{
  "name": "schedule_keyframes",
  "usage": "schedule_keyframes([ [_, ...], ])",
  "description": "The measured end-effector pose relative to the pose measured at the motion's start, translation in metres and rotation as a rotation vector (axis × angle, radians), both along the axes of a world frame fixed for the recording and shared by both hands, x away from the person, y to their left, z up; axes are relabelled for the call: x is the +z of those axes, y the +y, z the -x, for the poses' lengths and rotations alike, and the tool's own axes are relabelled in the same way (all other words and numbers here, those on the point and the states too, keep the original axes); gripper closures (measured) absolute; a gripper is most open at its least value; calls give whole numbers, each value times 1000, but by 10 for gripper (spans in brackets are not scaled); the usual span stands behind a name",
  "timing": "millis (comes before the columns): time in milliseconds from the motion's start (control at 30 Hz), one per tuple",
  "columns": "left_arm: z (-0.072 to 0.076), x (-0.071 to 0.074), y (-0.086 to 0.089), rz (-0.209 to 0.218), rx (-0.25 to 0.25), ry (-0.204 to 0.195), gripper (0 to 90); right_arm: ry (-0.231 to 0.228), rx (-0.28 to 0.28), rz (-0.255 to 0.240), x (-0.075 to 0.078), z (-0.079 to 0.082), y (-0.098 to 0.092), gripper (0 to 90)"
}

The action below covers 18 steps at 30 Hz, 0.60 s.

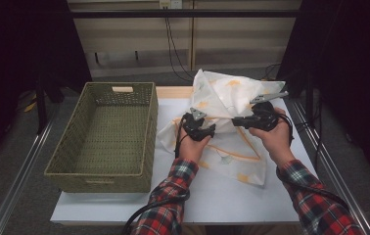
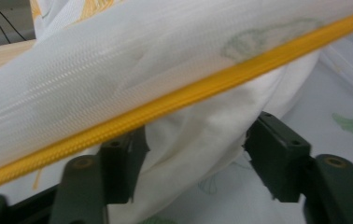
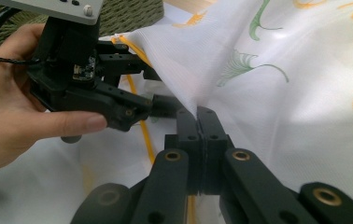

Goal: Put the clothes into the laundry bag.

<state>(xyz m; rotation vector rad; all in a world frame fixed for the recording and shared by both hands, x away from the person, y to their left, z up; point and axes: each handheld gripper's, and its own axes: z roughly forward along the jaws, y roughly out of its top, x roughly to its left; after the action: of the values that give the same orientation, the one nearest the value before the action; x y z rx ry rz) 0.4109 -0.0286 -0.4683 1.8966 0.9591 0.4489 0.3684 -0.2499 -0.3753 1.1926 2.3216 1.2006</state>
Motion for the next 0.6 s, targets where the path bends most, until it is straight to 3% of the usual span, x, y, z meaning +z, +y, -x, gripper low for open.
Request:
schedule_keyframes([
  [200,15,3,9,9,-5,9,266,4,23,13,-3,3,8,895],
  [433,31,5,17,-7,-37,-14,209,5,34,17,-4,4,13,895],
  [467,33,5,19,10,-32,-14,197,2,45,17,-4,5,14,894],
  [533,34,5,21,-1,-37,-17,166,4,46,19,-5,6,15,894],
  [600,37,5,24,28,-35,-7,154,6,41,26,-5,8,16,894],
])
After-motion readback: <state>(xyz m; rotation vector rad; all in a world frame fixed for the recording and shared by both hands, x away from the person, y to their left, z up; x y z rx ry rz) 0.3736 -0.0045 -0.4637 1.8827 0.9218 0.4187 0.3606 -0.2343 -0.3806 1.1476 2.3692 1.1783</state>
